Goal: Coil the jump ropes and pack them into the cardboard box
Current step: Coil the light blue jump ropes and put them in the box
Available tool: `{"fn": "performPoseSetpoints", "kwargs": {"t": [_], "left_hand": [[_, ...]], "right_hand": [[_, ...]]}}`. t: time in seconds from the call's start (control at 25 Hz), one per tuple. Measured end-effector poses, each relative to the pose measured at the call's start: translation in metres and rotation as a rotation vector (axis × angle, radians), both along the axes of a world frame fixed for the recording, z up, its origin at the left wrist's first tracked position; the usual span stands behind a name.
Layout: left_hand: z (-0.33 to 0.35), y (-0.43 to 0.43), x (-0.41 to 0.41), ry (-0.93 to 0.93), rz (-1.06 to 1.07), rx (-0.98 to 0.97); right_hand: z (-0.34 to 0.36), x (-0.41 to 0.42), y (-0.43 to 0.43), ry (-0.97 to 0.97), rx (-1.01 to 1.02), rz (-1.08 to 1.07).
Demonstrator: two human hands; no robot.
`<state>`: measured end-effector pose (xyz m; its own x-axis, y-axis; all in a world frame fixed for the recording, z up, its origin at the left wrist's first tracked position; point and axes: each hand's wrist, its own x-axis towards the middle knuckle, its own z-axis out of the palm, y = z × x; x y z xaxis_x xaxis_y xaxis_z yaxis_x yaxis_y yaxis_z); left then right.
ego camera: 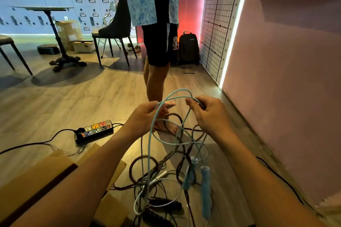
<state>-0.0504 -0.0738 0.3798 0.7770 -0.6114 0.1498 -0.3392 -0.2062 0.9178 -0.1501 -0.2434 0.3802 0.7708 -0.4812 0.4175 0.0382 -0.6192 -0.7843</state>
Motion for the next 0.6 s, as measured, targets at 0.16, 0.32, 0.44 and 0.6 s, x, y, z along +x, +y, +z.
{"fn": "performPoseSetpoints", "kwargs": {"t": [0.16, 0.32, 0.44, 0.6], "left_hand": [[0.008, 0.005, 0.000, 0.095, 0.046, -0.111], [0.006, 0.009, 0.010, 0.063, 0.213, -0.051], [-0.003, 0.014, 0.021, 0.012, 0.321, 0.050], [-0.006, 0.013, 0.019, 0.045, 0.265, 0.099]], "right_hand": [[0.001, -0.008, -0.012, 0.106, 0.078, 0.044], [0.010, -0.021, -0.025, 0.168, 0.111, 0.155], [0.019, -0.022, -0.019, -0.084, 0.249, 0.058], [0.028, -0.024, 0.002, -0.193, 0.403, 0.199]]}}
